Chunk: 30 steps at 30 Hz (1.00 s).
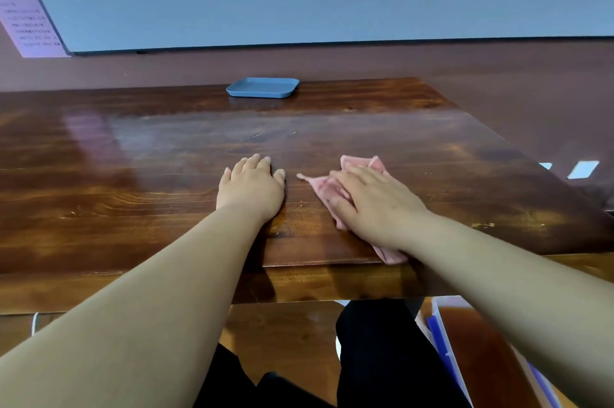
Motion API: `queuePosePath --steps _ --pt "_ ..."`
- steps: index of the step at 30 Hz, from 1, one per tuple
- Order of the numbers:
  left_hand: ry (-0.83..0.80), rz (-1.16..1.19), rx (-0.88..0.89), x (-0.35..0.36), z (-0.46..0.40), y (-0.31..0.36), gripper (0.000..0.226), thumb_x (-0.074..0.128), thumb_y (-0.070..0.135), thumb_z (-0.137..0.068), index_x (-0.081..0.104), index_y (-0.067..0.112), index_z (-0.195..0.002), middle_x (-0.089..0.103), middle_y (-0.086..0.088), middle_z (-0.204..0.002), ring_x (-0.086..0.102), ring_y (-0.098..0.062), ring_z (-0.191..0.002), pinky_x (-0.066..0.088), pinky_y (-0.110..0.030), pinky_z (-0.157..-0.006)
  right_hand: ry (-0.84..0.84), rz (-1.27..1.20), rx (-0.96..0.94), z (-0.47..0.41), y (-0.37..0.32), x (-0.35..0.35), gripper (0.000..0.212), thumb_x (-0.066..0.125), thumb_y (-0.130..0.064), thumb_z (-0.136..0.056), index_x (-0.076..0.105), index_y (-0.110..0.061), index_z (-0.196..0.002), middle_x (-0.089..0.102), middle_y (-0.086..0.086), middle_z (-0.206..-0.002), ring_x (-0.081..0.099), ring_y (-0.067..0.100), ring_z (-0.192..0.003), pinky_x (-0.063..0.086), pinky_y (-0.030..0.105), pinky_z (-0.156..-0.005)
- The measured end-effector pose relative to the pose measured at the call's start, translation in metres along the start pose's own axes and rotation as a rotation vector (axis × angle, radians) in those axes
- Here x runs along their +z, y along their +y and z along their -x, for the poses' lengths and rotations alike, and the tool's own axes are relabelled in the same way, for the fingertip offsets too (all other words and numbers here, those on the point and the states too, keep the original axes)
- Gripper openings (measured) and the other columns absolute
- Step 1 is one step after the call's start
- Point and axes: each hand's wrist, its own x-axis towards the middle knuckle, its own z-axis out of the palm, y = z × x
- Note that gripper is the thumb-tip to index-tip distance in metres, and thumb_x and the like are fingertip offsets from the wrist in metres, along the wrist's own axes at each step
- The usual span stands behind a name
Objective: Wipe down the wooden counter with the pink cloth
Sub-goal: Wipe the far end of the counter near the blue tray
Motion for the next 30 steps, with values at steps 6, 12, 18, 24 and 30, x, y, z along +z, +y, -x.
queuePosePath --steps 6,12,18,24,30 --pt "-0.002 -0.003 0.003 0.001 0.001 0.002 0.055 0.024 0.043 -0.101 0.029 0.019 -0.151 0.020 0.000 -0.160 0.011 -0.020 -0.148 0.007 -0.042 -0.119 -0.049 -0.023 -0.186 0.013 -0.005 0.003 0.059 0.019 -0.057 -0.103 0.035 -0.031 -0.154 0.027 -0.004 -0.165 0.018 0.011 -0.152 0.011 0.030 -0.122" --pt "-0.061 0.051 0.052 -0.010 -0.003 -0.008 0.054 0.034 0.045 -0.101 0.034 0.019 -0.149 0.024 -0.001 -0.159 0.019 -0.022 -0.146 0.014 -0.041 -0.118 0.018 0.041 -0.213 0.011 -0.023 0.009 0.053 0.024 -0.044 -0.105 0.040 -0.023 -0.151 0.035 0.003 -0.161 0.025 0.018 -0.150 0.017 0.038 -0.123" --pt "0.065 0.058 0.006 -0.029 -0.004 -0.047 0.044 0.039 0.039 -0.100 0.049 0.022 -0.139 0.043 0.002 -0.149 0.040 -0.027 -0.134 0.033 -0.040 -0.108 -0.064 -0.057 -0.215 -0.005 -0.025 0.006 0.041 0.024 -0.043 -0.105 0.057 -0.035 -0.128 0.050 -0.004 -0.145 0.032 0.014 -0.143 0.022 0.037 -0.121" --pt "0.095 -0.001 -0.169 -0.026 0.006 -0.088 0.051 0.033 0.044 -0.100 0.044 0.016 -0.142 0.037 -0.004 -0.152 0.030 -0.027 -0.140 0.022 -0.043 -0.113 0.045 0.041 -0.338 0.006 -0.033 0.017 0.056 0.023 -0.047 -0.102 0.047 -0.023 -0.147 0.044 0.000 -0.154 0.032 0.014 -0.144 0.019 0.032 -0.119" --pt "0.071 -0.054 -0.192 -0.023 0.008 -0.084 0.051 0.025 0.043 -0.101 0.044 0.017 -0.140 0.034 -0.003 -0.153 0.023 -0.024 -0.143 0.014 -0.043 -0.116 -0.027 -0.094 -0.342 -0.008 -0.037 0.006 0.050 0.027 -0.047 -0.105 0.062 -0.023 -0.131 0.056 -0.001 -0.138 0.038 0.013 -0.132 0.030 0.027 -0.098"
